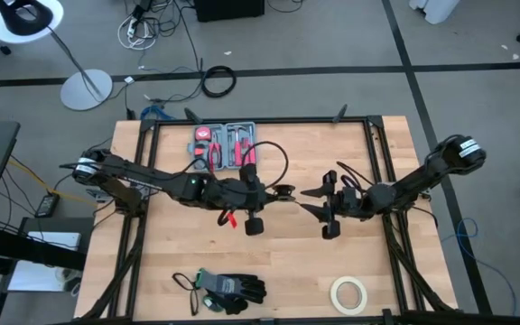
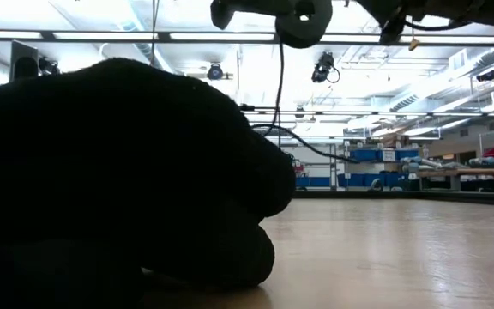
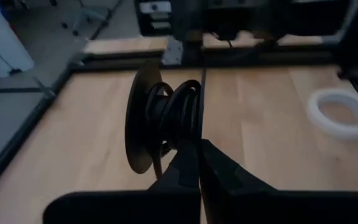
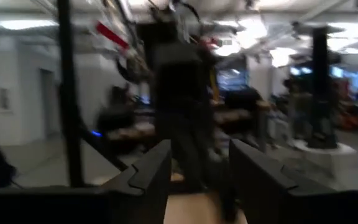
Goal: Coil cords
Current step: Coil the black wire cable into the black spool
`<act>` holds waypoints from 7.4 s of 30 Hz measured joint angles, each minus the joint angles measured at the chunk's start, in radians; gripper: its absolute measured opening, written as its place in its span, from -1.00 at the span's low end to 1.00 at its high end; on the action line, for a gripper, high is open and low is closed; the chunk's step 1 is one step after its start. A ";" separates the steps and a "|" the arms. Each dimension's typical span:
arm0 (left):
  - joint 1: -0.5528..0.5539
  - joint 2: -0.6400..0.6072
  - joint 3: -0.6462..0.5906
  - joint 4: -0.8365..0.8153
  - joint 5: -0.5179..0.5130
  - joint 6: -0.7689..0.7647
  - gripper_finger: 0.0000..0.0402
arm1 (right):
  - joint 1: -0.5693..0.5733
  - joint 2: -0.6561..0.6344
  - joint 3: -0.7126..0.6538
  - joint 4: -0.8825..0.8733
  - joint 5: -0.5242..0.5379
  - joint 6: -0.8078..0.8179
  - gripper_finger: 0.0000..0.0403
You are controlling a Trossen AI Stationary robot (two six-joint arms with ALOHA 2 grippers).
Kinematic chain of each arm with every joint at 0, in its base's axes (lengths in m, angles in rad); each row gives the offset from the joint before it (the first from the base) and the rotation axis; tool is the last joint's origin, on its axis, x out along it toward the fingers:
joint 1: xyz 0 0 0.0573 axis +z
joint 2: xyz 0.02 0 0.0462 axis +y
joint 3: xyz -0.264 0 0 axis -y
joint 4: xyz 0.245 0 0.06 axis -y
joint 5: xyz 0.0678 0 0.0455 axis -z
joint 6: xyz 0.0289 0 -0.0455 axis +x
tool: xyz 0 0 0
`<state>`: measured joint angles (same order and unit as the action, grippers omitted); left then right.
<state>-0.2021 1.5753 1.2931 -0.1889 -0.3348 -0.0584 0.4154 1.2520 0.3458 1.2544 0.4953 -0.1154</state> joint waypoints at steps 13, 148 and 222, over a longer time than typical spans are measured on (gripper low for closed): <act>0.001 0.001 0.133 -0.220 0.180 0.110 -1.00 | -0.051 -0.013 0.000 -0.304 -0.036 0.159 -0.24; -0.060 0.120 -0.208 0.125 0.107 -0.126 -1.00 | -0.182 0.142 0.391 -0.982 -0.293 0.374 -0.46; -0.155 0.004 -0.532 0.895 -0.075 -0.109 -0.89 | -0.055 0.366 -0.038 0.299 0.012 0.119 -1.00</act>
<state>-0.3569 1.5791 0.7608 0.7060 -0.4103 -0.1677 0.3603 1.6184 0.3077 1.5536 0.5076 0.0032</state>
